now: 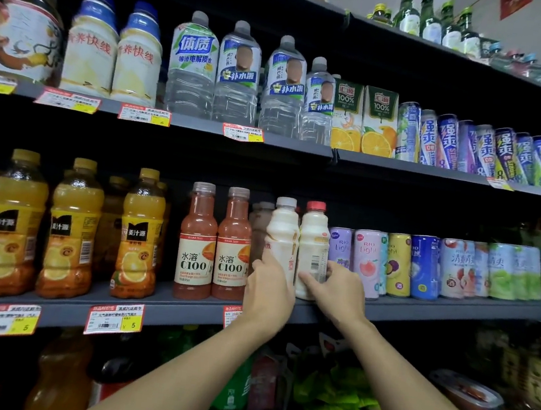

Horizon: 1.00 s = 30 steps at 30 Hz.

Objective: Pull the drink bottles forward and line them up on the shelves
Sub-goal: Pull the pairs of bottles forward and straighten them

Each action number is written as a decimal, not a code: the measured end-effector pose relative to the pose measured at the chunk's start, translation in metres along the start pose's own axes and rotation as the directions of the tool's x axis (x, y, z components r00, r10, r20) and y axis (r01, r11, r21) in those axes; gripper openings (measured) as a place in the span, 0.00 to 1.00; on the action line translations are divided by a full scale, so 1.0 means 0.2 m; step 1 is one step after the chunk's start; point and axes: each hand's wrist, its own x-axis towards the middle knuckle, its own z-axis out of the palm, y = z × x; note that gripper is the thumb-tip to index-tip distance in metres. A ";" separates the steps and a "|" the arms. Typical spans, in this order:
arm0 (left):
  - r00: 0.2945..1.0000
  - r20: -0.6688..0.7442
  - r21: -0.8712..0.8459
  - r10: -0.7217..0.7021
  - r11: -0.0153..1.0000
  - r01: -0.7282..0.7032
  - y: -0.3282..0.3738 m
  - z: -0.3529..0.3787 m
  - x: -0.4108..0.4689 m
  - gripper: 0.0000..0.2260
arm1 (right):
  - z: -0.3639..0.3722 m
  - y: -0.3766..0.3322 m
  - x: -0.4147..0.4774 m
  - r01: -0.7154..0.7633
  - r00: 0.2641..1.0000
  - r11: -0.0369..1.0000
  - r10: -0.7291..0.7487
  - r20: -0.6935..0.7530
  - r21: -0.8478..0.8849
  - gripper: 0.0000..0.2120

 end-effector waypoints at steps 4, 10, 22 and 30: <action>0.998 -0.007 -0.053 -0.060 0.997 0.060 0.01 0.00 -0.03 0.17 | 0.00 0.01 0.01 -0.001 1.000 1.000 0.002 0.025 -0.026 0.19; 0.999 -0.038 -0.046 -0.025 0.999 0.024 -0.04 -0.01 -0.02 0.15 | 0.00 0.01 0.00 -0.005 1.000 0.999 0.005 0.007 0.053 0.16; 0.987 -0.035 -0.121 -0.156 0.981 0.150 0.01 0.04 0.02 0.28 | 0.01 0.05 0.02 -0.014 0.999 0.991 0.008 0.044 0.133 0.14; 0.998 -0.056 0.140 -0.036 0.989 0.043 -0.03 0.08 0.01 0.22 | 0.02 0.06 0.04 -0.008 0.997 0.990 -0.004 0.083 0.142 0.14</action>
